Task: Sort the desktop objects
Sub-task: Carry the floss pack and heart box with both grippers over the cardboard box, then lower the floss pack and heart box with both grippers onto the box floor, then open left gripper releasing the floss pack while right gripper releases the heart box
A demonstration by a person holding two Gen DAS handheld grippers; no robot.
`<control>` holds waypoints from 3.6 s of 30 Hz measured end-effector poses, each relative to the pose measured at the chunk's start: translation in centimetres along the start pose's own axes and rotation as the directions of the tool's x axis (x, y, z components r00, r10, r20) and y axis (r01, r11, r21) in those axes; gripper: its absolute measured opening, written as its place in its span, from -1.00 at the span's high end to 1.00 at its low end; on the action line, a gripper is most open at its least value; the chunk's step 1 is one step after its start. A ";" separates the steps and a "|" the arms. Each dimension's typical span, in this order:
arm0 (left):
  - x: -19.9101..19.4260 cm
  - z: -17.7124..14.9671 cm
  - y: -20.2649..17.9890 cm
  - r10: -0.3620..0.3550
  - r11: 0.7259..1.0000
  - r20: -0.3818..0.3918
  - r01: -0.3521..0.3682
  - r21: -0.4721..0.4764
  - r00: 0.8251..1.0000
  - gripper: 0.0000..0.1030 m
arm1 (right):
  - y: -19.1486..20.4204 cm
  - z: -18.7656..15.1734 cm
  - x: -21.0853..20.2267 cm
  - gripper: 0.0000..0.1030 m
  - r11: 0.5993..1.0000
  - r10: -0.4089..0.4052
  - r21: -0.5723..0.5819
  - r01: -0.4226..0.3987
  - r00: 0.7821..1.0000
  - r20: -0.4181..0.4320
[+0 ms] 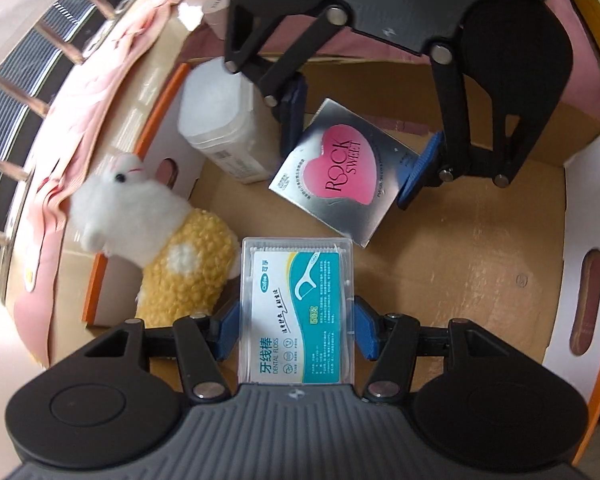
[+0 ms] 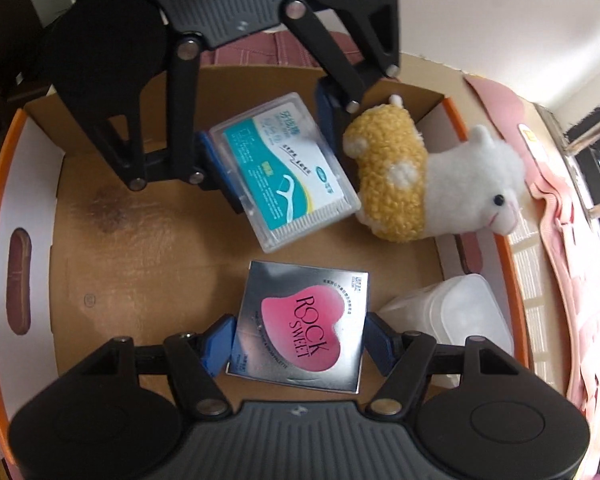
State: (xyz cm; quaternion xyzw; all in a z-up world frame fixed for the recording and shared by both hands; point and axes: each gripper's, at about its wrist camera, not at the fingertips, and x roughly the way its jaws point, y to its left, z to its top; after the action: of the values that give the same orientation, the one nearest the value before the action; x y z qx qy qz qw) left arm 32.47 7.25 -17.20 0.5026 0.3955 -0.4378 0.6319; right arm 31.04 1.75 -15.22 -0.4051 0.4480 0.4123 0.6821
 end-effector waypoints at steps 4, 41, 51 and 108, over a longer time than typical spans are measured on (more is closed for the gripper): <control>0.8 0.0 -0.1 -0.003 0.999 -0.020 0.003 0.038 1.000 -0.11 | 0.0 -0.1 0.3 -0.32 1.000 0.017 -0.015 -0.017 1.000 -0.006; 3.0 0.4 1.0 -0.055 0.993 -0.032 0.058 0.101 0.998 -0.12 | 0.6 -3.2 -0.2 -0.32 0.995 0.072 -0.064 -0.074 0.997 -0.032; 3.3 1.4 1.4 -0.076 0.987 -0.051 0.082 0.141 0.996 -0.12 | 1.5 -4.7 -1.0 -0.32 0.993 0.063 -0.100 -0.068 0.997 -0.050; -2.9 1.2 3.9 -0.082 0.994 0.058 0.086 -0.064 0.995 -0.30 | 5.0 -11.4 -12.9 -0.32 0.996 0.084 -0.035 -0.085 0.996 -0.042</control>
State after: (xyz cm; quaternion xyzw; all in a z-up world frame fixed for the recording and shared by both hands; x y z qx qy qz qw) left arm 35.37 6.94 -13.14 0.4520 0.4131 -0.4641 0.6400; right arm 19.89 -9.62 -7.04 -0.4065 0.4710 0.4404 0.6473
